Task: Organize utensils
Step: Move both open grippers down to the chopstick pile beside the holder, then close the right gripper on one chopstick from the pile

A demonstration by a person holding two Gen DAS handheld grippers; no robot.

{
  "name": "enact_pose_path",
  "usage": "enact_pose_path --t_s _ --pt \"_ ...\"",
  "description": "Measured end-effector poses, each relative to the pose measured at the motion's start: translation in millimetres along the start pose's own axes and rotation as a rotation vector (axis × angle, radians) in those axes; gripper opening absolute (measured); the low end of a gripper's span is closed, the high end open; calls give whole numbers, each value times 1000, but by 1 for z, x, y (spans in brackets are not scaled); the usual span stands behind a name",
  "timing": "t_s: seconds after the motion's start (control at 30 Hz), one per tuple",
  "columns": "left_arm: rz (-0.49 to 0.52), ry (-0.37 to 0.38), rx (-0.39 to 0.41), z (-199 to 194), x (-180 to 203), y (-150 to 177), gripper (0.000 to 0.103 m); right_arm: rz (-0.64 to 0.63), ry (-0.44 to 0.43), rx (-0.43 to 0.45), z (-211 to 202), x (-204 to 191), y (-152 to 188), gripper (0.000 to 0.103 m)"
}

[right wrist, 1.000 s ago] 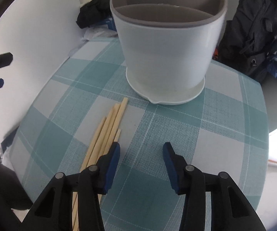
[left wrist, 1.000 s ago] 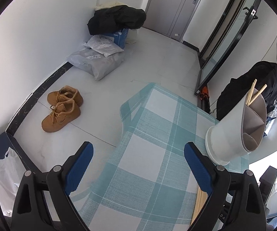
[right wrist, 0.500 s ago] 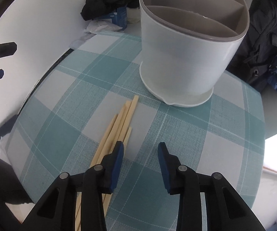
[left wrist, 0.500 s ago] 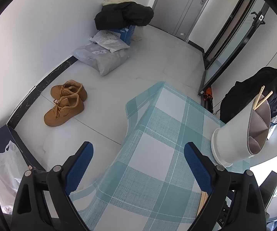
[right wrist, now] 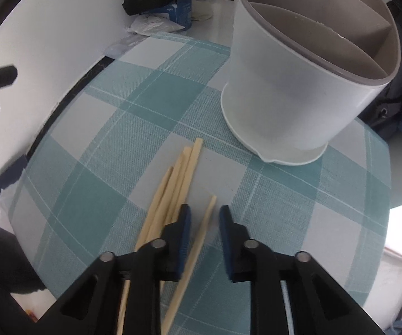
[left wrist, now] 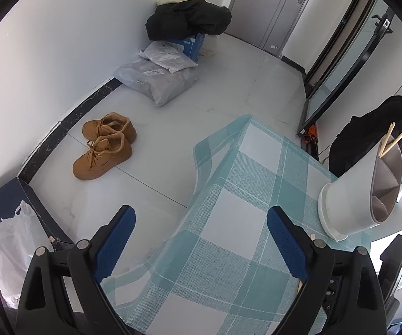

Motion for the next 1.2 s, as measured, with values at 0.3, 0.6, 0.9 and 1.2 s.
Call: enact_pose_path --t_s 0.3,0.6,0.9,1.2 --pt "138 99 -108 12 39 35 93 220 -160 167 -32 38 -1 3" --pt "368 176 -255 22 101 99 93 585 -332 321 -72 115 22 3" --pt "485 55 -278 31 107 126 93 619 -341 430 -105 139 34 3" --pt "489 -4 -302 37 100 127 93 571 -311 447 -115 140 38 3"
Point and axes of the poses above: each gripper's, at about its wrist camera, not at the fingertips, and z roughly the way its jaws point, x to its right, y to its underside, the point moved 7 cm from there along z, roughly the way its jaws point, and after that the axes turned 1 degree about y, right-handed, at the moved point
